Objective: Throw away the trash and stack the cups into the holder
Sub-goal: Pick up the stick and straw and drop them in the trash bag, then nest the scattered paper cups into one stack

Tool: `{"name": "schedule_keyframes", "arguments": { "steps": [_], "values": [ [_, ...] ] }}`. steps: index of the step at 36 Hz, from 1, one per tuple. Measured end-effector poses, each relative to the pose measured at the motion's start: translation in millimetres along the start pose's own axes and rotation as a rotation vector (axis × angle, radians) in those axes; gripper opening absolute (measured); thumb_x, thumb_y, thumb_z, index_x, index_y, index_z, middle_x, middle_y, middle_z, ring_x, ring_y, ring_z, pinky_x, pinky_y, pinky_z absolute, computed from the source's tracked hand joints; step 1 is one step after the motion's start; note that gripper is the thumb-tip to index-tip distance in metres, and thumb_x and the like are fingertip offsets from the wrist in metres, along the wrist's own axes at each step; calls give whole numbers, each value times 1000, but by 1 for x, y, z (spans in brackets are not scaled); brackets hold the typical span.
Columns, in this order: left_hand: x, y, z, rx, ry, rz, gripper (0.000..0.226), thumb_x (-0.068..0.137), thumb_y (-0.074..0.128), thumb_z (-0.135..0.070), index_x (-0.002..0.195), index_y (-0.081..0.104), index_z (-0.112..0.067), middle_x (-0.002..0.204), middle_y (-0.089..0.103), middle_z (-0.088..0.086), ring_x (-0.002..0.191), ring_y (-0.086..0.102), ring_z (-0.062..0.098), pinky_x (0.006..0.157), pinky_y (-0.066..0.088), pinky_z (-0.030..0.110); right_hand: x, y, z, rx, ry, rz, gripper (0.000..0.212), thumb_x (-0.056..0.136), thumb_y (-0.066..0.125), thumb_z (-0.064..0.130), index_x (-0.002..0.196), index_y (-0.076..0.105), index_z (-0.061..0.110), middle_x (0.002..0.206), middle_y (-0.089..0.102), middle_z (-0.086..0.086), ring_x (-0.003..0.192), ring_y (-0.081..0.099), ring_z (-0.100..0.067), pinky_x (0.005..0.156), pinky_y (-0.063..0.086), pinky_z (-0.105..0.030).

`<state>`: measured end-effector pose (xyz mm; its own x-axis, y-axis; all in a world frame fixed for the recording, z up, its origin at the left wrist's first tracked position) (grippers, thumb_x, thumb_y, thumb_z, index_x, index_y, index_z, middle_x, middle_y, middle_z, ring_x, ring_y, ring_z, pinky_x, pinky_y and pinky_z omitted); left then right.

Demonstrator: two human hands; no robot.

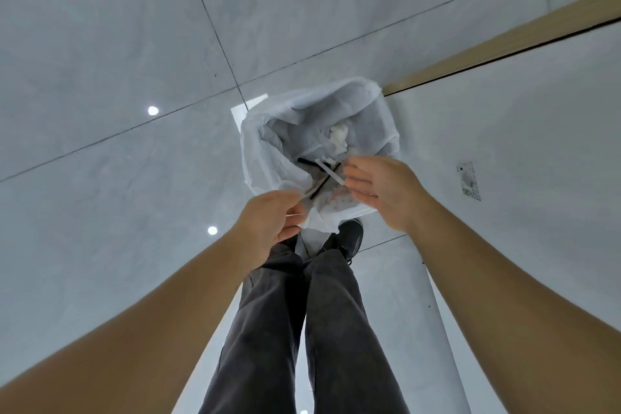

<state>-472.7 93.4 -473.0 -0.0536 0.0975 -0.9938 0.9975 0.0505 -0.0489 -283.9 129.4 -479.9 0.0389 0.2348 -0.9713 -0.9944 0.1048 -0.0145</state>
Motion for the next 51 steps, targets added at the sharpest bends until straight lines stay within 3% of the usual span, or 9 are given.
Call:
{"name": "schedule_keyframes", "arguments": {
  "steps": [11,20,24,36,43,51],
  "values": [
    [-94,-29,6,26,59,2,19,96,59,-21,109,66,-9,101,70,13,100,67,30,88,55,37,-111,-28,-2,91,-31,-44,17,93,59,27,102,69,17,109,71,-3,103,68,-20,95,52,-37],
    [-176,-29,-16,50,161,72,17,97,58,-23,108,66,-14,107,70,12,102,68,28,79,55,31,-208,-41,3,247,-102,-53,20,95,56,25,103,72,16,111,73,-4,107,68,-22,102,49,-42],
    [-208,-32,-26,61,213,115,22,96,58,-26,113,66,-14,108,70,10,102,68,27,84,55,34,-246,-41,0,359,-138,-77,20,96,56,23,99,73,14,111,73,-6,106,68,-24,100,50,-42],
    [-311,-38,-55,98,349,223,19,95,59,-25,108,68,-15,110,70,9,106,66,27,90,54,36,-368,-32,-30,522,-219,-132,24,96,54,24,110,70,12,111,75,-6,106,70,-25,103,49,-46],
    [-368,-18,-55,170,446,312,25,97,56,-25,115,67,-12,100,73,6,95,67,25,88,54,38,-442,-44,-38,584,-345,-122,25,98,52,24,108,71,11,110,75,-8,102,72,-25,95,53,-43],
    [-430,35,-55,253,534,457,16,95,57,-20,100,70,-13,96,69,8,86,64,23,89,49,39,-510,-96,-55,716,-490,-221,28,99,49,21,114,68,8,110,75,-9,103,71,-27,93,53,-42]
  ]
}}
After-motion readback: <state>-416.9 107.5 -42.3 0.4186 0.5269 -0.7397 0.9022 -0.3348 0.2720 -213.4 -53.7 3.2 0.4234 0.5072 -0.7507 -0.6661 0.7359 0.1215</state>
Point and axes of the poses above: each hand's wrist, its own x-axis towards the middle knuckle, its own y-axis out of the palm, z = x × y, the point moved 3 cm from there along x, towards the middle knuckle
